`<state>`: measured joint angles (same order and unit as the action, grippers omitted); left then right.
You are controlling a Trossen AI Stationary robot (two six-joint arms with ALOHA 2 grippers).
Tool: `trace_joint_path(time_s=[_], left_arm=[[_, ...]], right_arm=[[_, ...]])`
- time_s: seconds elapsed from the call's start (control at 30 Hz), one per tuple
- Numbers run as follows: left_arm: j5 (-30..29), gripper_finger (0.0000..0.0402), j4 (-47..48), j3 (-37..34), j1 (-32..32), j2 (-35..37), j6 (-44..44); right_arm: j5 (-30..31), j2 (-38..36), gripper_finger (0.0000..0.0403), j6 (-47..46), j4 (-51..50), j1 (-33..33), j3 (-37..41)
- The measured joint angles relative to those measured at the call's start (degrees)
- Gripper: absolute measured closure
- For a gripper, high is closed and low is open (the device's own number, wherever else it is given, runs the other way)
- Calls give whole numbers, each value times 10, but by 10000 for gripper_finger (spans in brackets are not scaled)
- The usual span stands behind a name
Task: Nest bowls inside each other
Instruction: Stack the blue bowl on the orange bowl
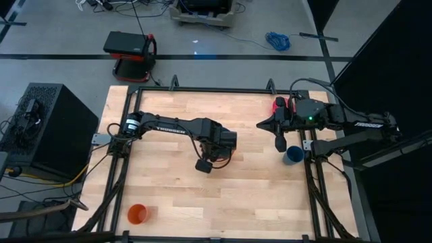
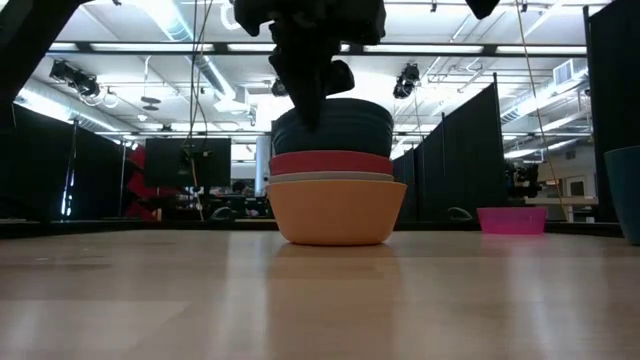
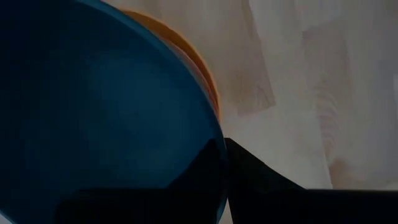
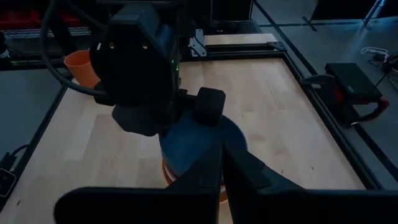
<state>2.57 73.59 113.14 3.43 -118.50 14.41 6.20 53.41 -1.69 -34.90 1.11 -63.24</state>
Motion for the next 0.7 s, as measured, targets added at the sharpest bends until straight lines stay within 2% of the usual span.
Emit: trace_joint_path(time_s=[0.37, 0.7], left_arm=[[6, 402, -6, 0, 0, 0, -1], [-5, 398, -5, 2, 0, -37, -13]], right_arm=[[0, 0, 403, 0, 0, 0, 0], [0, 0, 403, 1, 0, 0, 0]])
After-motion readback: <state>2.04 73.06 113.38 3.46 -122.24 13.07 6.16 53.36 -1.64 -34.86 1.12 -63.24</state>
